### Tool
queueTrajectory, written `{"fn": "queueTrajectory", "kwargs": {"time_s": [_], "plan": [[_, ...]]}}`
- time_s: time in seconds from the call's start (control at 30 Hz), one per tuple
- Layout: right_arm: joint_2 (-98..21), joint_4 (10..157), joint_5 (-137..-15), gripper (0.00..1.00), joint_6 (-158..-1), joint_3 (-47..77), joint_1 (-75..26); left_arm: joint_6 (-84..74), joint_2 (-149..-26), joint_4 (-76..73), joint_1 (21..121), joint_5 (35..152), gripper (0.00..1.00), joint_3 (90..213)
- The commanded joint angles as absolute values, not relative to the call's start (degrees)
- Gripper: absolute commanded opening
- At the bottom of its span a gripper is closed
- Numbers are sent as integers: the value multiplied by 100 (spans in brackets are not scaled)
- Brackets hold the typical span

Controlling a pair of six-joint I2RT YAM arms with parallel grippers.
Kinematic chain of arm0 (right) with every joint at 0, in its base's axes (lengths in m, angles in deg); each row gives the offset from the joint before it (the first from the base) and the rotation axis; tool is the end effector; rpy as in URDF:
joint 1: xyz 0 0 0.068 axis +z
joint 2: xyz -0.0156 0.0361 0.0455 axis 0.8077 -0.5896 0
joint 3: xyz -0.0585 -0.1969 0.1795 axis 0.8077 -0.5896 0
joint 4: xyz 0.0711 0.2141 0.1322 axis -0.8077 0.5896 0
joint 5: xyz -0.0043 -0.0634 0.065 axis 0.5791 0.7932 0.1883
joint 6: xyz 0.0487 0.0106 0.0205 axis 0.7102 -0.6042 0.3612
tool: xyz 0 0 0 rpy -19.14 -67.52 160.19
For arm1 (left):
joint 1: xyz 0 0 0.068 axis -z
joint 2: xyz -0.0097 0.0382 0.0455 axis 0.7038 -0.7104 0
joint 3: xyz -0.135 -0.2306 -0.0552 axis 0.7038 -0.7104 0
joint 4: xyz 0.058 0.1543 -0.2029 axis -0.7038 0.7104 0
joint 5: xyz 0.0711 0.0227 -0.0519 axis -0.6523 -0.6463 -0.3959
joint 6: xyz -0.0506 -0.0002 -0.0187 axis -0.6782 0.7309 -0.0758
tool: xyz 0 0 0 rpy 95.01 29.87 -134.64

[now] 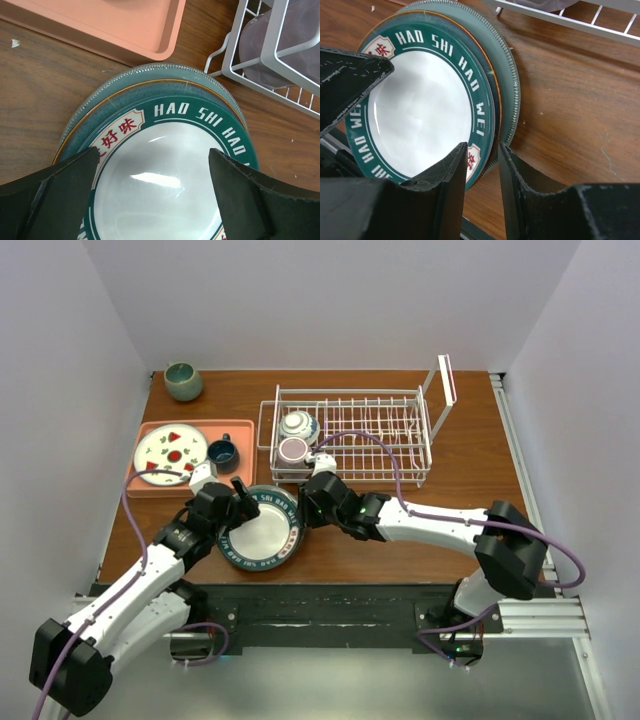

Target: Load the mixed dishes into the dish rack

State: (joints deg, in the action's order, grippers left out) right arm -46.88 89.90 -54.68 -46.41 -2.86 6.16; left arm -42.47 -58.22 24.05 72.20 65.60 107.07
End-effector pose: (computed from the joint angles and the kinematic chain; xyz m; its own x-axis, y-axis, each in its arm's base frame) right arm 0.1787 0.2930 0.2310 -0.7190 -0.0057 -0.6950 -0.3770 0.8433 0.3830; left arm 0.1550 -0.0670 0.2114 -0.5484 -0.5164 -0.6577 -0.3084 0.8560 -0.4150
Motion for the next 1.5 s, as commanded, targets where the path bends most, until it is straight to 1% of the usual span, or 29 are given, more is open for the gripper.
{"fn": "queueTrajectory", "kwargs": {"time_s": [0.0, 0.3, 0.67, 0.77, 1.0, 1.27, 1.47], "plan": [[-4873, 9004, -5461, 36, -4696, -85, 625, -4371, -5908, 2306, 7216, 6408, 97, 10602], [-5286, 8784, -5708, 35, -4696, 12, 625, -4371, -5953, 2210, 7216, 6540, 96, 10541], [-5251, 8792, -5691, 34, -4661, -5, 625, -4274, -5856, 2122, 7216, 6821, 96, 10523], [-5251, 8784, -5734, 32, -4661, 12, 625, -4125, -5821, 1938, 7224, 7067, 95, 10488], [-5172, 8784, -5734, 32, -4635, -14, 633, -4098, -6181, 1428, 7216, 7682, 86, 10216], [-5111, 8740, -5822, 31, -4608, -49, 633, -4221, -6304, 901, 7224, 8192, 80, 9838], [-5146, 8749, -5866, 24, -4591, -50, 633, -4274, -6330, 716, 7224, 8377, 77, 9662]]}}
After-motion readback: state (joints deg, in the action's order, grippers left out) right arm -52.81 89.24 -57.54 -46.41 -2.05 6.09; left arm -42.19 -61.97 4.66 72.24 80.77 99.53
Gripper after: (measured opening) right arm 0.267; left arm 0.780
